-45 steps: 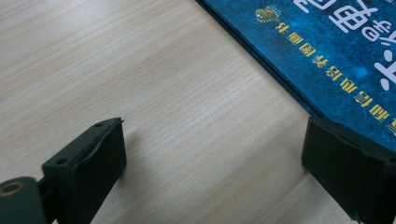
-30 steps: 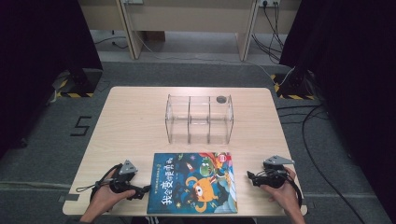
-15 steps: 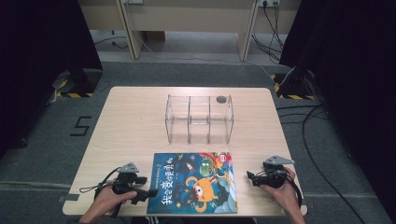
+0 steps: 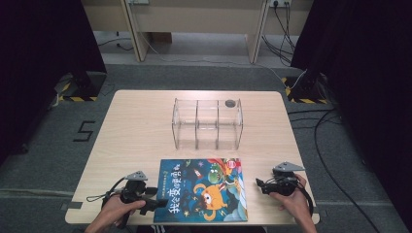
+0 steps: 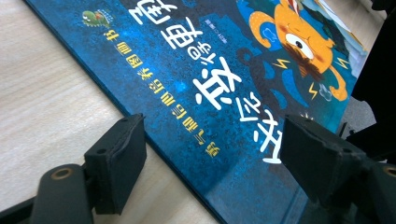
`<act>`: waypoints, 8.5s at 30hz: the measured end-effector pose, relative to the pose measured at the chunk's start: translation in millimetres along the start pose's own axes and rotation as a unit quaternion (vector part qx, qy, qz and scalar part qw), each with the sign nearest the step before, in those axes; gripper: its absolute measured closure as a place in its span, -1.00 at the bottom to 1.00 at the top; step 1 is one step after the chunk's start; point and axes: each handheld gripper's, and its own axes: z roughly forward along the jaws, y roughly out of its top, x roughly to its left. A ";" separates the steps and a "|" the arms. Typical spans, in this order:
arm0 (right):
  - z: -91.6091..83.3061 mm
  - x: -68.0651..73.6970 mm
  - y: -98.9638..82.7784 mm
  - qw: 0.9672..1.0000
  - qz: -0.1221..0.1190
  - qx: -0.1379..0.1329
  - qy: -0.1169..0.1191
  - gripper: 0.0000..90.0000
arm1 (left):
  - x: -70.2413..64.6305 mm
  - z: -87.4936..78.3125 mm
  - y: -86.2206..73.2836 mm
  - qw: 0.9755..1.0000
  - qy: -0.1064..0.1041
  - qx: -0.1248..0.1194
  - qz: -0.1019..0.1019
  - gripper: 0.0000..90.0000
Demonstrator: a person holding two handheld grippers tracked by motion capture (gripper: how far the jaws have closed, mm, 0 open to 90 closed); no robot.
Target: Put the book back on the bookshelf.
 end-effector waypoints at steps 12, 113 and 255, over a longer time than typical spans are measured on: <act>0.6 0.3 0.3 1.000 -0.003 -0.002 0.005 -0.58 | -7.7 9.3 3.6 1.000 -0.019 0.003 0.000 -0.50; -3.8 -5.6 -4.5 0.971 0.210 -0.051 0.098 -0.48 | -50.7 62.2 23.8 0.998 -0.051 -0.008 0.033 -0.50; -20.1 19.6 -13.2 0.980 0.064 -0.044 0.185 -0.22 | -51.4 28.6 39.4 0.983 -0.099 -0.154 -0.007 0.29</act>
